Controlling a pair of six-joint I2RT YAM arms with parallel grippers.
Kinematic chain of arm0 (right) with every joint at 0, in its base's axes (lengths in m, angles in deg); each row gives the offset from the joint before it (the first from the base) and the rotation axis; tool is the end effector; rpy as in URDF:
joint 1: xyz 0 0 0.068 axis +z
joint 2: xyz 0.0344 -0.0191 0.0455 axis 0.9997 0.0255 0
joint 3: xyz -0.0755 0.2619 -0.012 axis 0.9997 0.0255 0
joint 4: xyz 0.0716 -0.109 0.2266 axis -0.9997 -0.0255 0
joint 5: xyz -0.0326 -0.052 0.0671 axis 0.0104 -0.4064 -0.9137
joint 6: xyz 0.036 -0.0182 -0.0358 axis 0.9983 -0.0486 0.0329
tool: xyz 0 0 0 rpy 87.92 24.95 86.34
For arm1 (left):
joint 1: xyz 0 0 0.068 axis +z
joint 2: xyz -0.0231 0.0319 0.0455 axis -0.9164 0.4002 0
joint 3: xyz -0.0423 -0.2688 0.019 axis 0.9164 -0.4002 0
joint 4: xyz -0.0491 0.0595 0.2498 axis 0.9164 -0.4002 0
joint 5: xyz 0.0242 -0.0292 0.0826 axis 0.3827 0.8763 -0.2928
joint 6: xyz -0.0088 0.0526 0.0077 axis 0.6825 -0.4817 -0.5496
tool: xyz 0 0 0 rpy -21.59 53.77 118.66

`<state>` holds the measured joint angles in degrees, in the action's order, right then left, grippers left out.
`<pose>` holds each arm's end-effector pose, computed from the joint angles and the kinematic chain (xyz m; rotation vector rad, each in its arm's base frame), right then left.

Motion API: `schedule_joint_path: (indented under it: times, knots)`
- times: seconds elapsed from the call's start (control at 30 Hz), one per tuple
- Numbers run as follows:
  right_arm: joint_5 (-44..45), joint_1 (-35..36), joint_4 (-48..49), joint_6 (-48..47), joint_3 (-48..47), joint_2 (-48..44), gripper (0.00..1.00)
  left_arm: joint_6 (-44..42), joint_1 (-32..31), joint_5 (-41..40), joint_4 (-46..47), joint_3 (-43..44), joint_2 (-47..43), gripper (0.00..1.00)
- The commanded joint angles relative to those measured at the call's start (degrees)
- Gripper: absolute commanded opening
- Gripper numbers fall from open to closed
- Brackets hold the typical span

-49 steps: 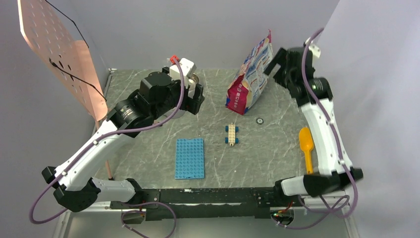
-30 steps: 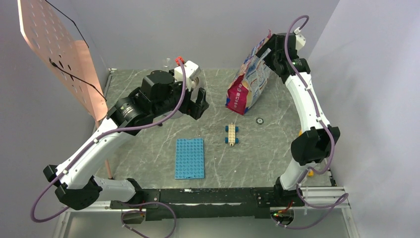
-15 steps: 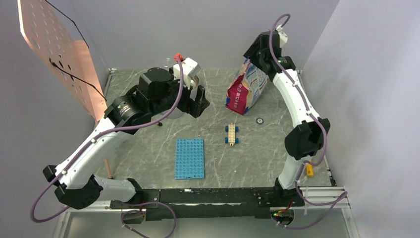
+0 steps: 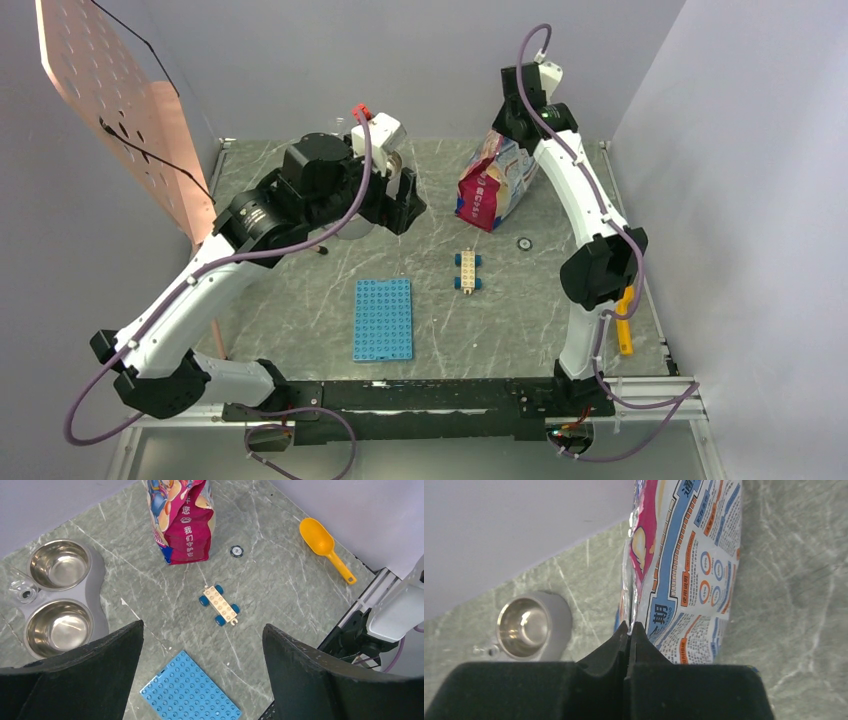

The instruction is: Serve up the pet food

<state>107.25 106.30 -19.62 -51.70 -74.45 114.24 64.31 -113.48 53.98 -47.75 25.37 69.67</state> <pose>0.4181 0.1199 0.4001 0.5704 2.0648 0.1422 0.1703 -0.1821 0.4856 0.6132 1.8602 -0.6514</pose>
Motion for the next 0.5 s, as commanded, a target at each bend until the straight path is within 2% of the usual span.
schedule_joint_path:
  times: [0.0,0.2,0.47]
  knots:
    - [-1.0,3.7,-7.3,-8.3,-0.1,-7.3,0.00,2.0,-0.1,-0.5,0.1,3.3,1.6,0.92]
    - [-4.8,4.8,-9.3,-8.3,6.8,-15.7,0.00,3.3,0.0,0.0,0.7,4.6,2.7,0.92]
    - [-7.4,9.3,-14.2,-3.9,8.4,-20.9,0.00,8.4,-0.1,0.2,0.0,8.7,5.6,0.91]
